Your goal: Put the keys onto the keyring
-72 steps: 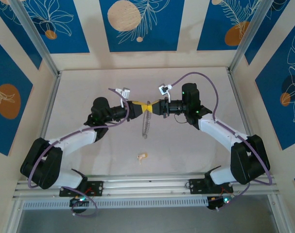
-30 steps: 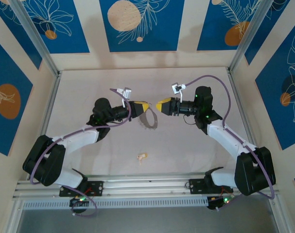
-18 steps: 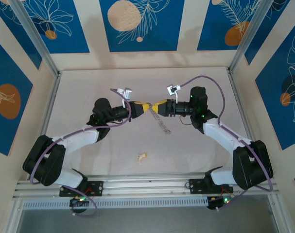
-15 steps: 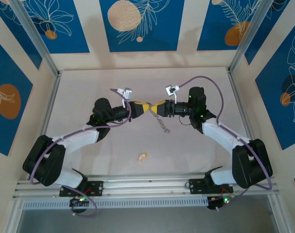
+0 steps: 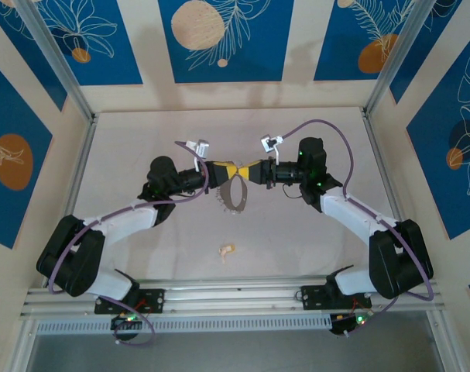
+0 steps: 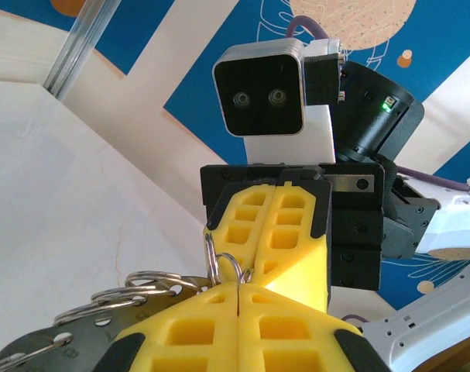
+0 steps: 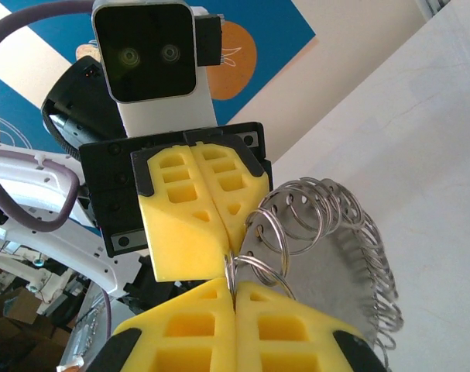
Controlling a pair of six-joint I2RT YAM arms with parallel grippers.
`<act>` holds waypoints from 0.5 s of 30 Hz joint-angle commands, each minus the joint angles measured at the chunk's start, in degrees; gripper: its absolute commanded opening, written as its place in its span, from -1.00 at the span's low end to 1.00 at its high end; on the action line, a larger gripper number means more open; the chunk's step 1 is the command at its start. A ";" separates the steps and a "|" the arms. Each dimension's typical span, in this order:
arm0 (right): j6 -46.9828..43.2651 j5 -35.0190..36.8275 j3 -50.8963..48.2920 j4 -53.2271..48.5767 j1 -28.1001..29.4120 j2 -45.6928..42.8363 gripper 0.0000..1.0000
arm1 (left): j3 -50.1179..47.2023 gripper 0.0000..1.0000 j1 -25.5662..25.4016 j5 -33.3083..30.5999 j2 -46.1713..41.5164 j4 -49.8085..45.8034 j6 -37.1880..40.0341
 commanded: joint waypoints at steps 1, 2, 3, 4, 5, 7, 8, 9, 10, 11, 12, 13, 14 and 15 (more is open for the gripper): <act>-1.56 0.43 0.63 -1.26 -0.21 -1.15 -1.00 | 1.15 -1.00 -0.75 -0.16 -1.71 0.97 0.75; -1.63 0.39 0.44 -1.28 -0.43 -1.56 -1.00 | 1.15 -1.00 -0.79 -0.69 -2.23 -0.18 1.13; -1.67 0.39 0.23 -1.30 -0.70 -1.98 -1.00 | 1.11 -0.98 -0.77 -1.27 -2.92 -1.32 1.71; -1.88 0.39 0.05 -1.57 -0.89 -2.46 -1.00 | 0.94 -0.87 -0.81 -2.00 -3.76 -2.50 2.29; -2.10 0.39 -0.04 -1.86 -1.13 -2.90 -1.00 | 0.73 -0.78 -0.75 -2.85 -4.63 -3.51 2.81; -2.67 0.22 -0.22 -2.66 -1.56 -3.88 -1.00 | -0.28 -0.41 -0.76 -5.07 -6.84 -5.08 3.98; -2.84 0.13 -0.22 -2.95 -1.67 -4.27 -1.00 | -0.74 -0.30 -0.78 -6.03 -7.97 -5.59 4.37; -3.24 0.04 -0.27 -3.43 -1.81 -4.70 -1.00 | -1.24 -0.21 -0.77 -6.81 -9.11 -6.22 4.99; -3.46 -0.09 -0.31 -3.80 -1.90 -5.09 -1.00 | -1.38 -0.14 -0.75 -7.14 -10.09 -7.23 5.52; -3.58 -0.19 -0.31 -4.05 -1.96 -5.35 -1.00 | -1.33 -0.10 -0.78 -7.08 -10.95 -8.58 6.16; -3.77 -0.36 -0.24 -4.32 -1.97 -5.51 -1.00 | -1.01 -0.10 -0.74 -6.78 -11.73 -10.42 7.08; -3.81 -0.26 -0.23 -4.50 -2.03 -5.70 -1.00 | -0.66 -0.09 -0.73 -6.28 -12.38 -12.11 7.92; -3.78 -0.37 -0.18 -4.54 -2.02 -5.85 -1.00 | -0.53 -0.09 -0.80 -5.65 -12.80 -12.91 8.46; -3.64 -0.55 -0.18 -4.59 -2.03 -5.95 -1.00 | -0.52 -0.09 -0.73 -4.73 -13.06 -13.33 8.96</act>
